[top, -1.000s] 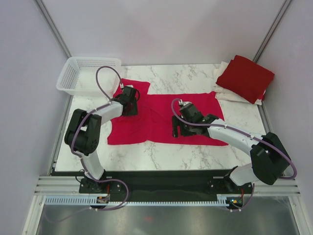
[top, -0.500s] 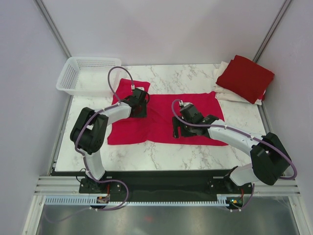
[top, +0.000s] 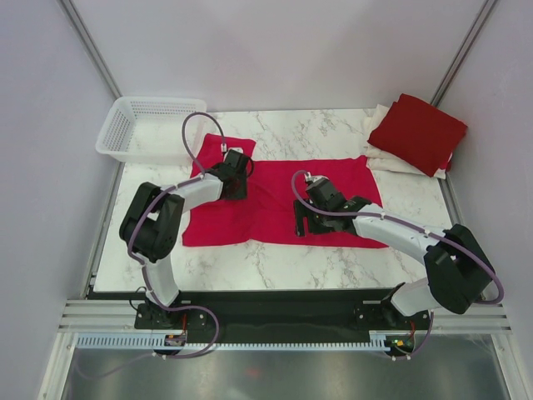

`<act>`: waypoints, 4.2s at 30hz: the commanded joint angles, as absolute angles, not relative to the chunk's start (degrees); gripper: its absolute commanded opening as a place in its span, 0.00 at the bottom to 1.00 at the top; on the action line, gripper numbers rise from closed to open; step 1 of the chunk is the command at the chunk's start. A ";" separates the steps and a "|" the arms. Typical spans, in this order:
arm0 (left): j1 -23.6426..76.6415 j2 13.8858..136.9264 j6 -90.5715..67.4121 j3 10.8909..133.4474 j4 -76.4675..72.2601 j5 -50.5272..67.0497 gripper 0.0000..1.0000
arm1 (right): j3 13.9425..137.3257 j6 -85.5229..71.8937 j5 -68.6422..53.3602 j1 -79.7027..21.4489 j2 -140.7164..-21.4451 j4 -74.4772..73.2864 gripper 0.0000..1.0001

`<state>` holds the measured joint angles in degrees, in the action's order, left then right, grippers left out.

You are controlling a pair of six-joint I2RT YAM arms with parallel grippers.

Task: Fold and stack the t-shirts
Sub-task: Fold the tshirt

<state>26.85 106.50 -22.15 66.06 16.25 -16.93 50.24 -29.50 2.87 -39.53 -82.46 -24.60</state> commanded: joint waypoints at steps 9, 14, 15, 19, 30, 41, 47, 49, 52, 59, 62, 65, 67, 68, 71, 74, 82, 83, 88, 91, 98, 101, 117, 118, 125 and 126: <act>21.89 103.98 -21.00 64.95 15.56 -14.60 0.52 | 49.48 -28.39 3.52 -39.55 -83.41 -23.47 0.84; 20.57 103.27 -21.09 64.07 15.73 -13.98 0.51 | 49.39 -28.39 3.69 -39.46 -84.11 -23.47 0.84; 20.48 103.01 -21.35 64.07 15.65 -13.54 0.51 | 49.48 -28.39 3.60 -39.55 -84.29 -23.55 0.84; 20.30 102.39 -21.45 64.42 15.64 -12.22 0.50 | 49.48 -28.39 3.43 -39.55 -84.64 -23.47 0.84; 19.07 99.40 -20.83 64.69 16.08 -9.49 0.34 | 48.87 -28.21 3.52 -39.55 -85.43 -23.20 0.85; 19.07 102.04 -20.92 64.16 16.52 -7.82 0.45 | 47.99 -28.04 3.69 -39.46 -85.96 -22.76 0.84; 19.16 103.36 -21.09 63.72 16.79 -7.99 0.46 | 47.99 -28.21 3.78 -39.55 -86.13 -22.68 0.85; 19.16 103.27 -21.27 63.28 16.79 -9.31 0.38 | 47.90 -28.21 3.78 -39.55 -86.40 -22.59 0.85; 19.16 102.83 -21.18 63.28 16.87 -10.11 0.26 | 47.81 -28.04 3.78 -39.55 -86.66 -22.50 0.85; 19.16 101.95 -20.66 63.81 17.31 -10.90 0.02 | 47.72 -28.12 3.78 -39.55 -86.84 -22.50 0.85; 19.16 102.30 -20.57 63.63 17.23 -10.37 0.02 | 47.55 -28.04 3.78 -39.55 -87.01 -22.41 0.85; 19.16 102.48 -20.57 63.46 17.58 -9.85 0.02 | 47.37 -28.04 3.87 -39.55 -87.01 -22.33 0.84; 19.42 101.43 -21.26 62.76 17.67 -10.28 0.33 | 47.20 -27.95 3.78 -39.46 -86.92 -22.32 0.85; 19.60 101.08 -21.36 62.14 17.58 -10.81 0.44 | 47.11 -27.95 3.78 -39.46 -86.84 -22.24 0.85; 20.48 100.81 -21.09 61.18 17.58 -13.08 0.65 | 46.93 -28.04 3.61 -39.46 -87.19 -22.06 0.85; 20.57 101.42 -21.09 61.00 17.75 -13.80 0.65 | 47.02 -28.04 2.99 -39.46 -87.45 -21.88 0.84; 20.57 101.25 -21.01 61.43 17.84 -14.68 0.47 | 46.58 -27.60 3.08 -39.55 -87.01 -22.24 0.84; 20.57 100.90 -20.92 61.70 18.02 -14.76 0.43 | 46.58 -27.60 2.90 -39.55 -87.10 -22.24 0.84; 20.57 99.23 -20.31 63.10 19.68 -15.82 0.24 | 46.23 -27.33 2.81 -39.55 -87.45 -22.24 0.84; 20.57 98.96 -18.99 65.21 21.35 -16.96 0.17 | 46.06 -27.33 2.90 -39.55 -87.71 -22.15 0.84; 19.95 104.05 -12.93 77.49 28.73 -22.14 0.32 | 45.53 -27.51 2.20 -39.55 -89.03 -21.09 0.84; 18.99 106.60 -8.98 83.03 32.07 -25.12 0.38 | 45.35 -27.25 2.46 -39.55 -89.12 -21.01 0.84; 21.61 93.44 -15.73 77.72 34.64 -4.75 0.50 | 45.18 -27.33 2.64 -39.55 -89.83 -20.31 0.85; 22.06 93.17 -15.73 74.39 33.85 -5.01 0.51 | 45.26 -27.42 2.55 -39.55 -89.91 -20.13 0.85; 22.24 98.43 -17.14 71.19 30.50 -6.86 0.48 | 45.27 -27.95 0.44 -39.55 -89.65 -20.21 0.84; 22.24 99.22 -17.14 71.45 30.15 -6.77 0.48 | 45.09 -28.12 0.44 -39.55 -88.78 -20.39 0.84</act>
<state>22.76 97.21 -14.68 71.59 33.54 -8.49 46.44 -27.22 2.68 -39.53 -88.07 -20.14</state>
